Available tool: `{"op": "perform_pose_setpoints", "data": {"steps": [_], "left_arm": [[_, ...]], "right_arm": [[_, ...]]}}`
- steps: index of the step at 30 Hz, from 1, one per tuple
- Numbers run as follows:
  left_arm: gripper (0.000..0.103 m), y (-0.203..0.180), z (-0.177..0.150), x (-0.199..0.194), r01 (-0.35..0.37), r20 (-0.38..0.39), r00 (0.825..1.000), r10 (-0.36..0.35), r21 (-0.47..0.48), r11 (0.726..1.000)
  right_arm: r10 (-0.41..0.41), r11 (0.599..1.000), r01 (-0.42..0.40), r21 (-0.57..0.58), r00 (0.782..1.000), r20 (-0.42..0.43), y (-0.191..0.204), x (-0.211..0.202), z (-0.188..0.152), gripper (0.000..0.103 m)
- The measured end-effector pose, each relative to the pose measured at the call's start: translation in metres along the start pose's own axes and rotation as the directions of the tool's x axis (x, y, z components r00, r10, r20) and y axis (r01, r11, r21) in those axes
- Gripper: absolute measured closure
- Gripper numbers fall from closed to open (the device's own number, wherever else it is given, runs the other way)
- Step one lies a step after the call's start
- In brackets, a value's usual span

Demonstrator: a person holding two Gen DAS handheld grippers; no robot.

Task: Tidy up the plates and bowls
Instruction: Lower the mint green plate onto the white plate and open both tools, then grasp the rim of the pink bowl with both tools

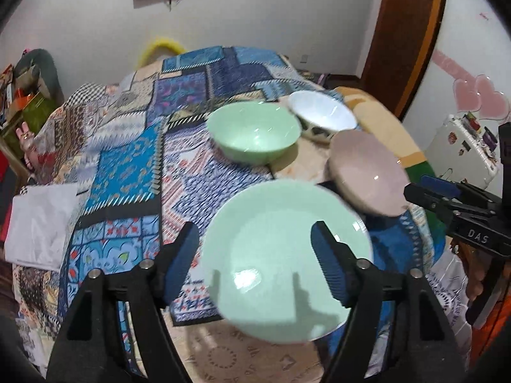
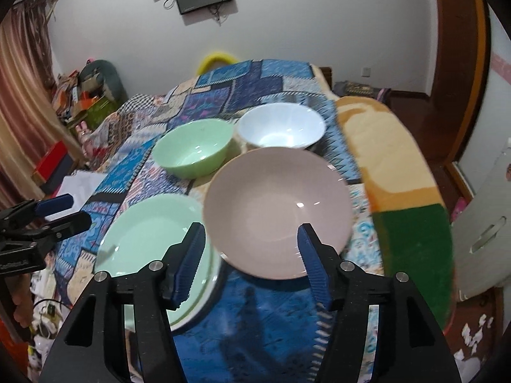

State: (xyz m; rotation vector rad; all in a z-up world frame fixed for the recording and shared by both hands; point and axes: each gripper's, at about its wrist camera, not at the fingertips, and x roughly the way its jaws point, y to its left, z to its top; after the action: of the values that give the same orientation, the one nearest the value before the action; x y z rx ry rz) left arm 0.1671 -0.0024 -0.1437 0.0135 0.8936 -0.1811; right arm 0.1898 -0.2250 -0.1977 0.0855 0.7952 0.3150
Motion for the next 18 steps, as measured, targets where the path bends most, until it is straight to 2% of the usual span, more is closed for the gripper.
{"op": "perform_pose_setpoints", "data": {"steps": [3, 8, 18], "left_arm": [[0.02, -0.011, 0.01, 0.003, 0.027, 0.012, 1.0, -0.027, -0.001, 1.0], [0.019, -0.027, 0.023, 0.018, 0.049, 0.008, 0.999, -0.049, 0.007, 0.999], [0.019, -0.059, 0.04, 0.072, 0.07, -0.042, 0.997, -0.068, 0.046, 0.997]], "right_arm": [[-0.014, 1.0, 0.014, 0.009, 1.0, 0.003, -0.008, 0.0, 0.0, 0.046], [-0.034, 0.999, 0.034, 0.037, 0.999, -0.004, -0.026, 0.005, -0.002, 0.046], [-0.062, 0.992, 0.065, 0.108, 0.997, -0.036, -0.062, 0.026, -0.008, 0.046]]}}
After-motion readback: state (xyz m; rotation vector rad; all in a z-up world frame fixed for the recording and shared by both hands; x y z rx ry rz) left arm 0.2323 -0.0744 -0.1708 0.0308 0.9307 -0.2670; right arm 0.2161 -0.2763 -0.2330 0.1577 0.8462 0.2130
